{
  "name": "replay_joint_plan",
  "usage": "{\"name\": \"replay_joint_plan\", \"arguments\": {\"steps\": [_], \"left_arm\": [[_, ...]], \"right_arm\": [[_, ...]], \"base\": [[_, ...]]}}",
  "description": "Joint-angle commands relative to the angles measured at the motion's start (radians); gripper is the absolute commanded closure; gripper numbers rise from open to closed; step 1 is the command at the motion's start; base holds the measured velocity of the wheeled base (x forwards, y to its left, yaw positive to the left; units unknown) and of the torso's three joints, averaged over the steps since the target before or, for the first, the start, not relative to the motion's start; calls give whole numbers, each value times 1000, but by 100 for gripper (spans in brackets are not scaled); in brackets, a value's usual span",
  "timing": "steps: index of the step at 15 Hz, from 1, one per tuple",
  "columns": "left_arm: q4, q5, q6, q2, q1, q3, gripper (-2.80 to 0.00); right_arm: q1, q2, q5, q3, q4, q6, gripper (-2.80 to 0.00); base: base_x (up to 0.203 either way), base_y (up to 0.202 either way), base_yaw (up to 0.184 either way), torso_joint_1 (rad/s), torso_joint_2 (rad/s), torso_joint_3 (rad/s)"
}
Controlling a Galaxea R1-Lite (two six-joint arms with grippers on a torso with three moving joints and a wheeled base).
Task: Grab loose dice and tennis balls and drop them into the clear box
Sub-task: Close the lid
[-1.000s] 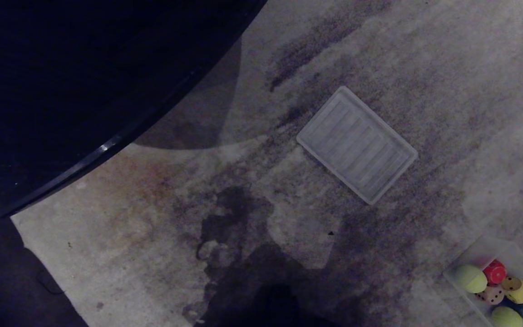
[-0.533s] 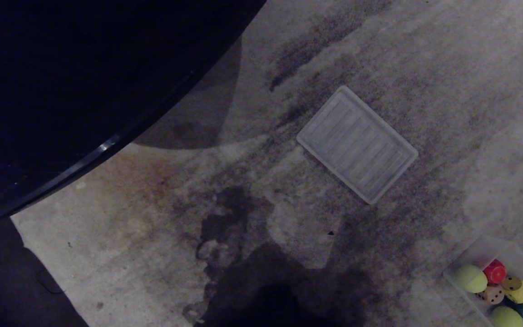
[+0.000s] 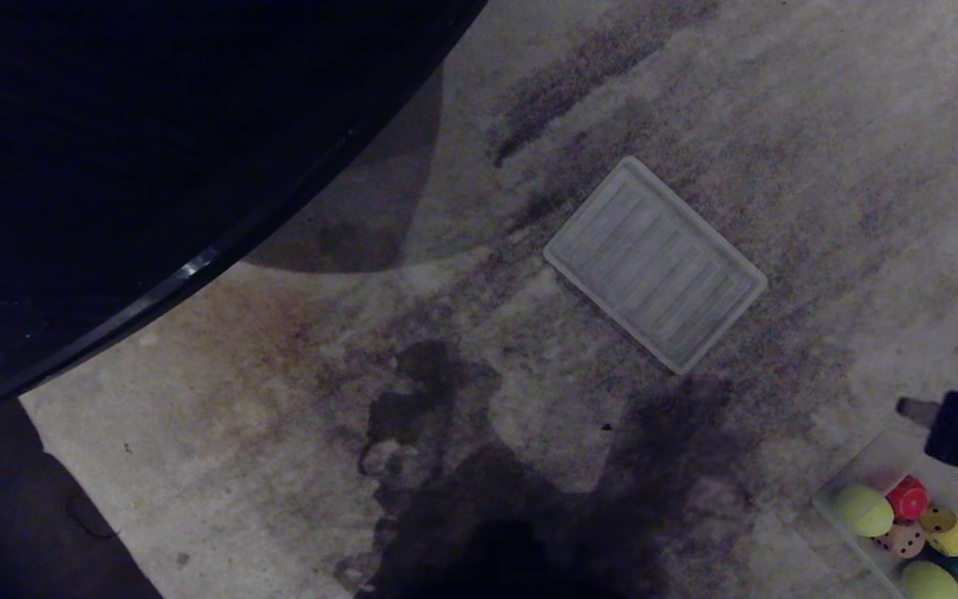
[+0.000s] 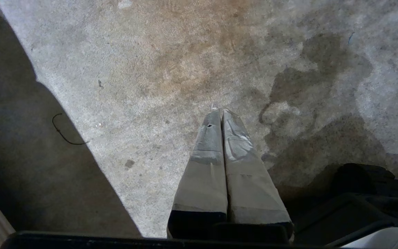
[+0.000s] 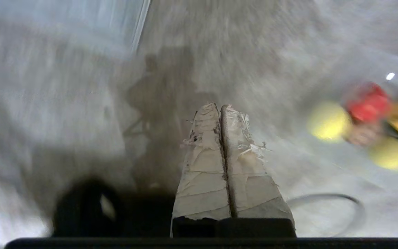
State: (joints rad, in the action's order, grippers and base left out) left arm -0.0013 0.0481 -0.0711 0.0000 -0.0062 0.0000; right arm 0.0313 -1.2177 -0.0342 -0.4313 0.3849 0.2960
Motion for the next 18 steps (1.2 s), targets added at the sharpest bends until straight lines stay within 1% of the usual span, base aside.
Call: {"name": "replay_joint_plan", "arguments": {"steps": [1,2,4,6,8,9,13,16,18], "left_arm": [[0,1,-1,2,0,2,0],[0,1,-1,2,0,2,0],[0,1,-1,2,0,2,0],[0,1,-1,2,0,2,0],[0,1,-1,2,0,2,0],[0,1,-1,2,0,2,0],[0,1,-1,2,0,2,0],[0,1,-1,2,0,2,0],[0,1,-1,2,0,2,0]], "right_arm": [[-7,-350,-6,-55,192,67,0],[-17,-415,-8,-80,235,99,0],[-36,-508,-12,-151,279,141,0],[-58,-573,-15,-238,288,190,0],[-81,-602,-15,-271,289,218,0],[-86,-605,-16,-277,289,216,-280],[-125,-658,-45,-325,292,218,-280],[-126,-689,-47,-334,307,220,-280],[-127,-714,-62,-342,306,220,-280]], "base": [[0,0,0,0,0,0],[0,0,0,0,0,0],[0,0,0,0,0,0],[0,0,0,0,0,0],[0,0,0,0,0,0],[0,0,0,0,0,0],[0,0,0,0,0,0],[0,0,0,0,0,0],[0,0,0,0,0,0]]}}
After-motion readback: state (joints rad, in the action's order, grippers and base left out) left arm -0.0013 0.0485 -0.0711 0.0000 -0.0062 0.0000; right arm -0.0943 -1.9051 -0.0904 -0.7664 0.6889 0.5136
